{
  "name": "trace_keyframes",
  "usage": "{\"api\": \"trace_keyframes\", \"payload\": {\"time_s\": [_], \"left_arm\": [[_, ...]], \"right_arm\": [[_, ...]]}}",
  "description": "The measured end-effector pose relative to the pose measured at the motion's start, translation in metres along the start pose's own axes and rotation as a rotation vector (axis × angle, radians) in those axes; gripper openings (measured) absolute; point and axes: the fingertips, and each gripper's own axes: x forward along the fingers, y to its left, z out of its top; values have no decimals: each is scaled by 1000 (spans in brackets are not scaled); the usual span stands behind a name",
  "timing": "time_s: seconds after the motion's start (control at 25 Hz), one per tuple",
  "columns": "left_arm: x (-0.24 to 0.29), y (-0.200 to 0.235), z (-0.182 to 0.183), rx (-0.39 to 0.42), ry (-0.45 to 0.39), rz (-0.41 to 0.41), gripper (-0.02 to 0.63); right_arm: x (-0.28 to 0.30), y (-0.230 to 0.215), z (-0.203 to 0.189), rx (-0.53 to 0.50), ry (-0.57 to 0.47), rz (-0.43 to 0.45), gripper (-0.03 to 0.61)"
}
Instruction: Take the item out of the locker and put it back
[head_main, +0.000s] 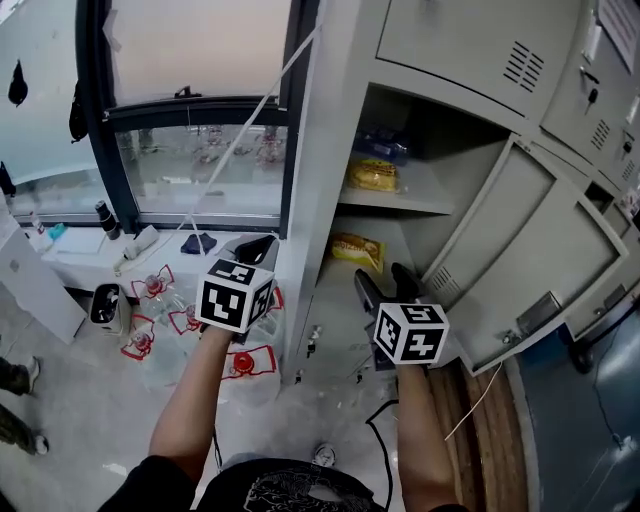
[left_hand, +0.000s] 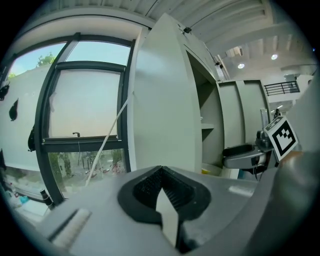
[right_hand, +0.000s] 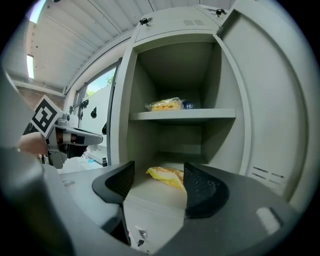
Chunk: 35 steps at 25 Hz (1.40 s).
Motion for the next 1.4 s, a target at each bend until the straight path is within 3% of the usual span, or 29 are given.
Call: {"api": "trace_keyframes", "payload": {"time_s": [0.64,1.4], "left_arm": [[1,-24,0,-3,30,120,0],[-7,-49,-11,4,72,226,0]], "right_arm": [[44,-33,-36,-44,107,129,295],[84,-49,-60,-142,214,191,229]]}}
